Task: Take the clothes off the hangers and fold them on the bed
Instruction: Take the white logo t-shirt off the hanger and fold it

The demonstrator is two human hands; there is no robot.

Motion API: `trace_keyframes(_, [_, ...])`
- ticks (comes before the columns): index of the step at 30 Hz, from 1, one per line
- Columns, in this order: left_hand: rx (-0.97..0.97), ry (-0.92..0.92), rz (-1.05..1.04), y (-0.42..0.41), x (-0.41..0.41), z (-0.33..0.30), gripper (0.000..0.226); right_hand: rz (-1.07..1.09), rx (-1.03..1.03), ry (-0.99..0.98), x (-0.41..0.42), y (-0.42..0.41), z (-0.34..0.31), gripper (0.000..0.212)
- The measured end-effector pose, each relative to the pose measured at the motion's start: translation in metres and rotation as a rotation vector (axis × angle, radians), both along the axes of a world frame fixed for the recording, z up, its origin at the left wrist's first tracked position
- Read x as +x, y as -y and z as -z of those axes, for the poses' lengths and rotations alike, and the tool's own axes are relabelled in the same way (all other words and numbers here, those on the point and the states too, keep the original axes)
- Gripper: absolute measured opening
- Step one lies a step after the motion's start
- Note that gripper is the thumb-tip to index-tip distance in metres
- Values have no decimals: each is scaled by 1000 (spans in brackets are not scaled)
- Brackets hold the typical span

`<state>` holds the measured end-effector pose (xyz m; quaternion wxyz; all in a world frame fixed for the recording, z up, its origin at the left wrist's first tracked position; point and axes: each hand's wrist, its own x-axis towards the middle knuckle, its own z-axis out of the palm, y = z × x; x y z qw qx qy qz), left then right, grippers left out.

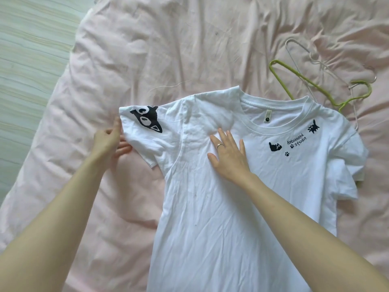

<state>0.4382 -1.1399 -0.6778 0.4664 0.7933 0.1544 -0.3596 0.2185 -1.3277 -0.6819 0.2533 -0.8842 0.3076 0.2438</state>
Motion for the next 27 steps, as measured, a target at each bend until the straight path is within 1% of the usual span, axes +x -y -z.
trace_keyframes(3, [-43,-203,139,-13,-36,6,50,18,-7,17,-1,-14,-4,57])
trace_keyframes(5, [-116,-285,238,-19,-54,7,37,-1,-12,23,-4,-25,-6,57])
trace_keyframes(7, [-149,-256,288,-19,-62,9,18,-15,-4,20,-8,-32,-6,58])
trace_keyframes(8, [-152,-219,289,-19,-65,9,14,-21,-1,16,-9,-34,-5,57])
trace_keyframes(12, [-125,-156,269,-27,-61,4,10,-34,-2,-2,-17,-35,-4,57])
trace_keyframes(15, [-34,-65,291,-49,-47,-3,8,-38,8,-22,-17,-32,-7,55])
trace_keyframes(17, [42,-18,315,-62,-41,-7,11,-30,19,-28,-14,-34,-10,54])
trace_keyframes(20, [99,-74,339,-60,-39,-7,13,-18,29,-51,-11,-33,-11,53])
trace_keyframes(23, [26,-177,247,-52,-38,-9,2,-20,22,-55,-10,-34,-12,54])
trace_keyframes(25, [-49,-112,187,-48,-39,-5,16,-27,-2,-38,-11,-36,-10,56])
trace_keyframes(27, [-114,-18,146,-38,-44,-2,22,-43,-34,-9,-11,-39,-8,56])
